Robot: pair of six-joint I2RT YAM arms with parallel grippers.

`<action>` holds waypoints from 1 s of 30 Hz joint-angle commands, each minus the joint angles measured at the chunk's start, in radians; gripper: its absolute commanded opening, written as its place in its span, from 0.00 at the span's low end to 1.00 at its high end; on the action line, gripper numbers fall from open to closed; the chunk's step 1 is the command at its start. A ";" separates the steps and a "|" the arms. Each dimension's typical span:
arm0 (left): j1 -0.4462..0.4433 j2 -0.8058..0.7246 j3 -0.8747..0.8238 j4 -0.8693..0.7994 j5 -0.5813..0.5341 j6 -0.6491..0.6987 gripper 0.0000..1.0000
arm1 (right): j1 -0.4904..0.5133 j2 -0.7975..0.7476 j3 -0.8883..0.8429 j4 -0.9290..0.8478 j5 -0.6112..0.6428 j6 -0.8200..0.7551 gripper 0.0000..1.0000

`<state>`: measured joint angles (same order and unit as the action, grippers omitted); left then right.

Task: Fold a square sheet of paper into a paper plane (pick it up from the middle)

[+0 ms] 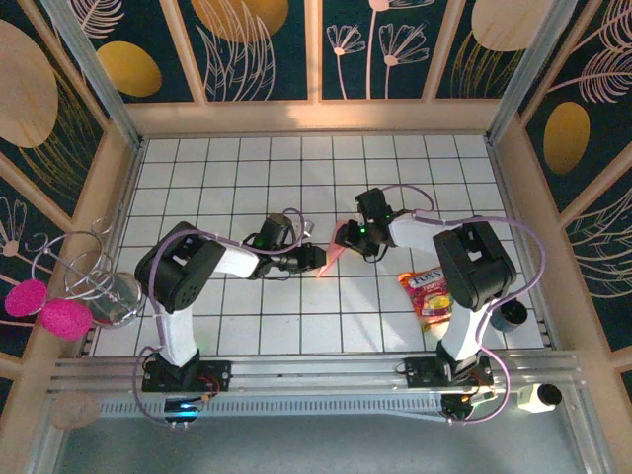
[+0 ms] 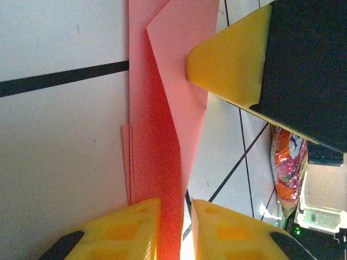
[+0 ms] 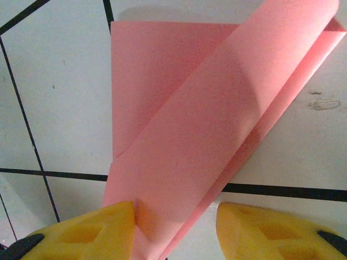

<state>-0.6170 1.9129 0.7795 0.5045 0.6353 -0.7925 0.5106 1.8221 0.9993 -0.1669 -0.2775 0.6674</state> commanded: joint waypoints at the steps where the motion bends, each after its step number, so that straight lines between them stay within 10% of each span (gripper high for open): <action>1: 0.006 -0.007 -0.014 -0.086 -0.033 0.040 0.22 | 0.018 0.109 -0.018 0.034 0.071 -0.008 0.47; 19: 0.006 0.037 0.010 -0.175 -0.091 0.049 0.13 | -0.027 -0.201 -0.088 0.125 0.014 -0.034 0.57; 30: 0.006 0.052 0.016 -0.185 -0.084 0.048 0.13 | 0.002 -0.156 -0.127 0.294 -0.196 -0.037 0.31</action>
<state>-0.6178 1.9167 0.8062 0.4320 0.6094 -0.7597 0.4969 1.6272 0.8623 0.0715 -0.4095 0.6315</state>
